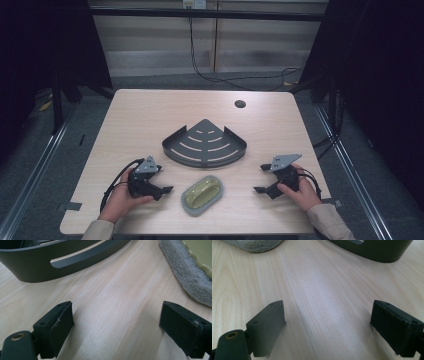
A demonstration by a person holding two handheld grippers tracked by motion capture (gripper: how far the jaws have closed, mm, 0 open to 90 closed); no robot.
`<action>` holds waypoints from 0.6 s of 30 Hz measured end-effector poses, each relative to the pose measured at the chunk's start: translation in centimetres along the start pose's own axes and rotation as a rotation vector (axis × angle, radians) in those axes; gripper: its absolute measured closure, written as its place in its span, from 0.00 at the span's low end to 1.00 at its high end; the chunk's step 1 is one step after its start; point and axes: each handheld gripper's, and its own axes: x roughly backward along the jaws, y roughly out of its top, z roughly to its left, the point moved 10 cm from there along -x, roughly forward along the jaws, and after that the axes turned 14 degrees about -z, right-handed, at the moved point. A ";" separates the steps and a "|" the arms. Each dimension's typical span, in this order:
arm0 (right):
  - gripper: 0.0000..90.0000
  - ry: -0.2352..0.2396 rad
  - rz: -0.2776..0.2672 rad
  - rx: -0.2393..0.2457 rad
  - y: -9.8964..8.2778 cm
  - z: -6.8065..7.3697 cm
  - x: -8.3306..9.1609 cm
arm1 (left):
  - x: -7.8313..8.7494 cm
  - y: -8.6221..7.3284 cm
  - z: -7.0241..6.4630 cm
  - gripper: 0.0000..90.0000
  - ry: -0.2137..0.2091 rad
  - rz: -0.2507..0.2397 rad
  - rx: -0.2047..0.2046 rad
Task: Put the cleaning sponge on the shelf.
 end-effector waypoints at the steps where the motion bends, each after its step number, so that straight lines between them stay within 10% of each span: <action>1: 0.13 0.000 0.000 0.000 0.0 0.0 0.0 | 0.0 0.0 0.0 0.12 0.003 0.000 0.002; 5: 0.13 0.000 0.001 -0.001 0.0 0.0 0.0 | 0.3 -0.1 0.0 0.13 0.016 0.044 -0.002; 10: 0.13 -0.001 -0.002 -0.002 0.0 0.0 0.0 | 0.9 0.6 -0.6 0.26 0.016 0.148 0.096; 18: 0.13 -0.002 0.000 -0.002 0.0 0.0 0.0 | 0.9 4.3 -1.9 0.29 -0.001 0.163 0.167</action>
